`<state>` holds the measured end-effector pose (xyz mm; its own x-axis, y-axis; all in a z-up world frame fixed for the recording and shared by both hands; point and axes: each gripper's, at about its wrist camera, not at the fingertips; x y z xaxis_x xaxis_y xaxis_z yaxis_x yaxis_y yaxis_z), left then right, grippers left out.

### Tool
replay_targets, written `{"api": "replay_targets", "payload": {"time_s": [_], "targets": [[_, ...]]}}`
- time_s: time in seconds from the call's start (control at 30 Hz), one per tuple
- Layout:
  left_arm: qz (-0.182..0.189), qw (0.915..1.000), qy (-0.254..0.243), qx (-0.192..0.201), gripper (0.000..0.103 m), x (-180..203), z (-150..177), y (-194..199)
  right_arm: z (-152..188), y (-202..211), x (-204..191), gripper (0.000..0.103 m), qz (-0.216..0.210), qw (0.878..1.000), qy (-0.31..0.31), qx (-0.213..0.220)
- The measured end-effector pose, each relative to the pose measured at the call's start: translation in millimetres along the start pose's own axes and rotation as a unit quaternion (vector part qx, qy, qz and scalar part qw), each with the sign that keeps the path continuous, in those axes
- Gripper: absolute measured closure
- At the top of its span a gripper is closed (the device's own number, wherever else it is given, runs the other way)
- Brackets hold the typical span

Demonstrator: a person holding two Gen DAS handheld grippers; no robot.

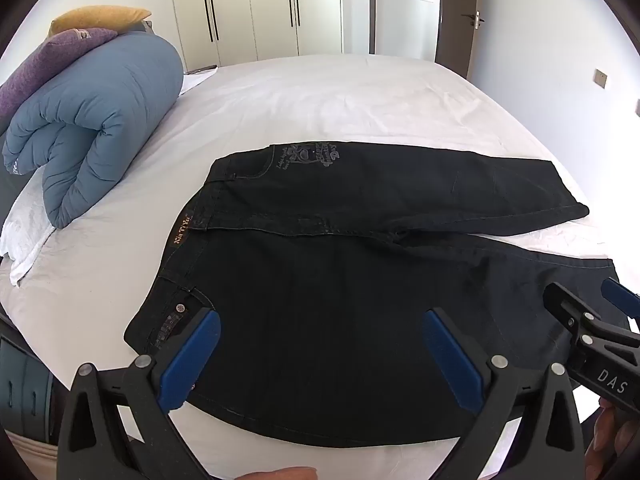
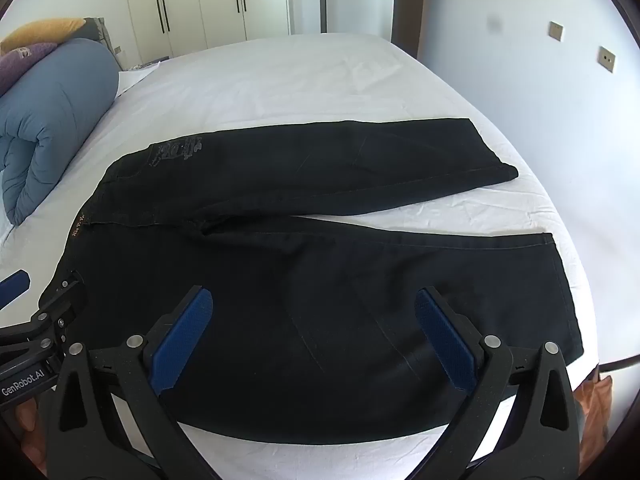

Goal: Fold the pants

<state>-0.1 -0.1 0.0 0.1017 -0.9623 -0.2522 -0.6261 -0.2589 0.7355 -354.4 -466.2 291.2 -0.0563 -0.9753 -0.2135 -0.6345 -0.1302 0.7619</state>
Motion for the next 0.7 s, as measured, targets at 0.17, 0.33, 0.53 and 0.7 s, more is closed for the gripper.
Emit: {"api": "replay_targets", "payload": {"time_s": [0.17, 0.33, 0.53, 0.7], "targets": [[-0.003, 1.0000, 0.002, -0.001, 0.000, 0.7, 0.2, 0.7, 1.3, 1.1, -0.4, 0.000, -0.003, 1.000, -0.001, 0.000], [-0.001, 1.0000, 0.001, 0.000, 0.000, 3.4, 0.3, 2.3, 4.3, -0.7, -0.6, 0.000, -0.006, 1.000, 0.000, -0.002], [-0.001, 1.0000, 0.001, 0.001, 0.000, 0.9, 2.0, 0.2, 7.3, -1.2, -1.7, 0.000, -0.006, 1.000, 0.002, -0.003], [-0.002, 1.0000, -0.001, 0.002, 0.000, -0.7, 2.2, 1.3, 5.8, -4.9, -3.4, 0.000, -0.003, 1.000, 0.003, -0.005]]}}
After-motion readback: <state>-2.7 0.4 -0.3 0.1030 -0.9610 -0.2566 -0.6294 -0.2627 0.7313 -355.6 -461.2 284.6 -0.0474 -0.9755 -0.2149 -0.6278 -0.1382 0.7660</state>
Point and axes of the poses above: each gripper's, at about its wrist camera, not at the fingertips, and y roughly against the way its jaws point, x to its right, z to its underside, and after that the axes turned 15 degrees about -z, right-handed
